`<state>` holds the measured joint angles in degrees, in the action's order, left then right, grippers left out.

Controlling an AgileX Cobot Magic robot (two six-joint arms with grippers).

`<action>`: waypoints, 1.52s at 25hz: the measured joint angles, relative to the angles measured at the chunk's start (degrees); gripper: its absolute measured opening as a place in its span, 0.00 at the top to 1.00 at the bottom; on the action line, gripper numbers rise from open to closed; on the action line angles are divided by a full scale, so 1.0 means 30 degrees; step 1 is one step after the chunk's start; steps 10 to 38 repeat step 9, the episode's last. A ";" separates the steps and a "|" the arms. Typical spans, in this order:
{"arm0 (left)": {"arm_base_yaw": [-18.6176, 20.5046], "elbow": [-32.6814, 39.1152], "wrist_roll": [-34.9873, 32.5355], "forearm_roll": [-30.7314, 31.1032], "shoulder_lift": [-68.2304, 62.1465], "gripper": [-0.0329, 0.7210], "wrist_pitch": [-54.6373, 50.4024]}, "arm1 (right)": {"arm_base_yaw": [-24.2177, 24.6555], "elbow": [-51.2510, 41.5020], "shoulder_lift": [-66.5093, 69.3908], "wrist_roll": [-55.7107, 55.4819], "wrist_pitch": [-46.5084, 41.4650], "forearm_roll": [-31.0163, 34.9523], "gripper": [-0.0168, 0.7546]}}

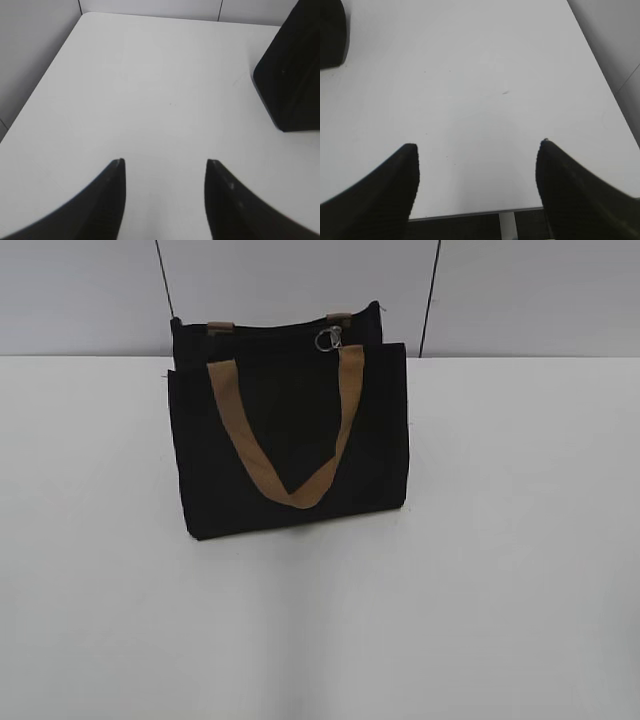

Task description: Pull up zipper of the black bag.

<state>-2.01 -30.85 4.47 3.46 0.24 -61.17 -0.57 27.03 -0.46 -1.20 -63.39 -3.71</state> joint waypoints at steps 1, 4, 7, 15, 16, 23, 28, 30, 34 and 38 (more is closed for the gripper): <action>0.0000 0.0000 0.0000 0.0000 0.0000 0.45 0.0000 | 0.0000 0.0000 0.0000 0.0000 0.0000 0.0000 0.26; 0.0000 0.0000 0.0000 0.0000 0.0000 0.45 0.0000 | 0.0000 0.0000 0.0000 0.0000 0.0000 0.0000 0.26; 0.0000 0.0000 0.0000 0.0000 0.0000 0.45 0.0000 | 0.0000 0.0000 0.0000 0.0000 0.0000 0.0000 0.26; 0.0000 0.0000 0.0000 0.0000 0.0000 0.45 0.0000 | 0.0000 0.0000 0.0000 0.0000 0.0000 0.0000 0.26; 0.0000 0.0000 0.0000 0.0000 0.0000 0.45 0.0000 | 0.0000 0.0000 0.0000 0.0000 0.0000 0.0000 0.26; 0.0000 0.0000 0.0000 0.0000 0.0000 0.45 0.0000 | 0.0000 0.0000 0.0000 0.0000 0.0000 0.0000 0.26; 0.0000 0.0000 0.0000 0.0000 0.0000 0.45 0.0000 | 0.0000 0.0000 0.0000 0.0000 0.0000 0.0000 0.26; 0.0000 0.0000 0.0000 0.0000 0.0000 0.45 0.0000 | 0.0000 0.0000 0.0000 0.0000 0.0000 0.0000 0.26; 0.0000 0.0000 0.0000 0.0000 0.0000 0.45 0.0000 | 0.0000 0.0000 0.0000 0.0000 0.0000 0.0000 0.26; 0.0000 0.0000 0.0000 0.0000 0.0000 0.45 0.0000 | 0.0000 0.0000 0.0000 0.0000 0.0000 0.0000 0.26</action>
